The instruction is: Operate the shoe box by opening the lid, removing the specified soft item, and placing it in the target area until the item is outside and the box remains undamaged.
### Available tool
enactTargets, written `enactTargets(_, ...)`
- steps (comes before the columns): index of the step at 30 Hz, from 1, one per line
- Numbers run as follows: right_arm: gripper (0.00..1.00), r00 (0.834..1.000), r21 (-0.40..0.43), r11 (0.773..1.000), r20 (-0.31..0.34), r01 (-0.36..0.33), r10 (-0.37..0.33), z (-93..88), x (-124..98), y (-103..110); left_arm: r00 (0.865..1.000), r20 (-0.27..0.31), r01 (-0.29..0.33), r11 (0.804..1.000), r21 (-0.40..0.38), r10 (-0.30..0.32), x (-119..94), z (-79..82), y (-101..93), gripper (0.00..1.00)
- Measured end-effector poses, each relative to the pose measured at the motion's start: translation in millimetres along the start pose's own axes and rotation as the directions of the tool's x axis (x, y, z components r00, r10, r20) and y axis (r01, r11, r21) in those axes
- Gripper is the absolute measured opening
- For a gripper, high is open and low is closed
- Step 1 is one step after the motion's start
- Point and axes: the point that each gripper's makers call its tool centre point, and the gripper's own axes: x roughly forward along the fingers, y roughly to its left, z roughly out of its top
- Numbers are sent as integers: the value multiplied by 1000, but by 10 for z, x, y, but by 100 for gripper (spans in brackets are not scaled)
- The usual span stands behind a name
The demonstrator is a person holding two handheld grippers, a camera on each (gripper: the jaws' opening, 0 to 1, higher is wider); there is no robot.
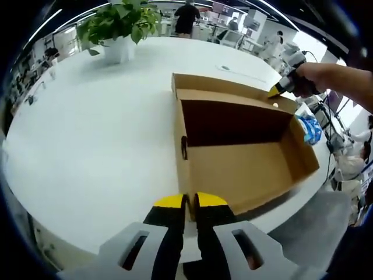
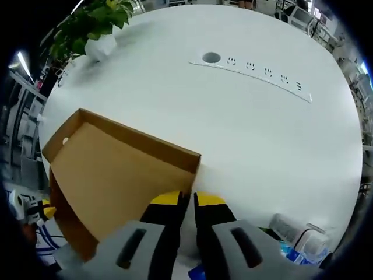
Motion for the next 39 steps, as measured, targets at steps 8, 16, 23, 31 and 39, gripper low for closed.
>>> enactTargets(8,2,1000,-11,1000,-1,5,-5,-11,14,27,1000,-4,1,1000,1,-1,-5,1,-2,3)
enactTargets(16,0,997,2,1000,78,0,0,28,-270,114,1000,-1,5,1000,3,-5,3,11,-31,3)
enactTargets(23,0,991,-21,1000,134,-19,21,58,-475,156,1000,8,5,1000,5,-5,14,12,-40,3)
enactTargets(31,0,969,-83,996,244,-25,45,148,-722,241,1000,12,2,1000,0,-2,7,10,-46,3)
enactTargets(39,0,945,-138,990,324,-1,46,207,-913,295,1000,12,1,1000,1,-1,14,12,-42,3)
